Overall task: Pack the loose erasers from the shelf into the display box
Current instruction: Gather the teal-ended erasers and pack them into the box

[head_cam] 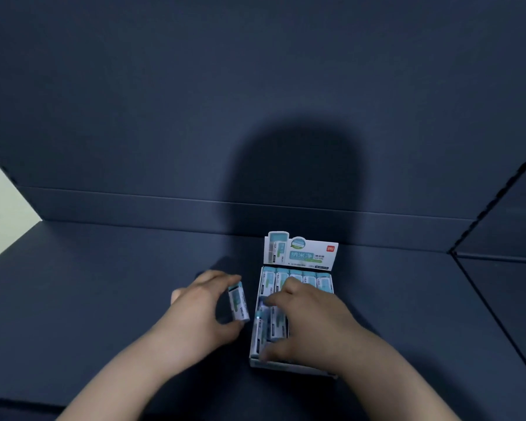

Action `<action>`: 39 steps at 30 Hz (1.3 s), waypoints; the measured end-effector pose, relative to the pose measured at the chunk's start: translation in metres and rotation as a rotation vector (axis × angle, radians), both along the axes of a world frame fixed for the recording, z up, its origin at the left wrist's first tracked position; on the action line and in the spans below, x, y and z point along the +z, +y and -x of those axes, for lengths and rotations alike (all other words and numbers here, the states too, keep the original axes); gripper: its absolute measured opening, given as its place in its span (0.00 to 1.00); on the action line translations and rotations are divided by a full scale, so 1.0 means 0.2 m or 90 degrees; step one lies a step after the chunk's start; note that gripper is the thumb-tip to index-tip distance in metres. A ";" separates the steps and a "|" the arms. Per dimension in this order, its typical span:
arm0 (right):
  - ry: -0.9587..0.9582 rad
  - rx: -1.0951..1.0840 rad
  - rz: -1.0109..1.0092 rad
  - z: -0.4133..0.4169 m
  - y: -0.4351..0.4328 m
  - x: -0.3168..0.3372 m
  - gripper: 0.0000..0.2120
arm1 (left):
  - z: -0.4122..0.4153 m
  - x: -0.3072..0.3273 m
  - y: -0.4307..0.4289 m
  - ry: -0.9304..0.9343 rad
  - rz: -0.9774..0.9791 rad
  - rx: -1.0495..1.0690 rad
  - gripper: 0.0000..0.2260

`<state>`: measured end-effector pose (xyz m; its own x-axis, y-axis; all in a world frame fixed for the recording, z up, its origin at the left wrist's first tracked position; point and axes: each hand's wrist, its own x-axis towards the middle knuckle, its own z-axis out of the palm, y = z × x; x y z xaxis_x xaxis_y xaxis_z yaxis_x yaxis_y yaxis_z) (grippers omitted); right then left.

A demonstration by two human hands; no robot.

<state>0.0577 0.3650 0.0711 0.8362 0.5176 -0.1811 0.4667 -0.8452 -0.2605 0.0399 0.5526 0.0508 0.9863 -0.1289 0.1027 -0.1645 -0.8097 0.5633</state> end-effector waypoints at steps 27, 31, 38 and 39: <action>-0.109 -0.020 0.090 0.03 0.09 0.00 0.23 | 0.05 -0.04 0.03 -0.015 -0.031 -0.049 0.34; -0.124 -0.128 0.002 0.06 -0.07 0.03 0.24 | 0.05 -0.03 -0.02 -0.015 -0.044 -0.079 0.34; -0.115 -0.308 0.009 0.14 -0.25 0.01 0.18 | 0.03 -0.05 -0.21 -0.066 -0.136 -0.065 0.29; -0.109 -0.315 0.018 0.15 -0.24 0.00 0.19 | 0.03 -0.04 -0.24 -0.072 -0.168 -0.058 0.28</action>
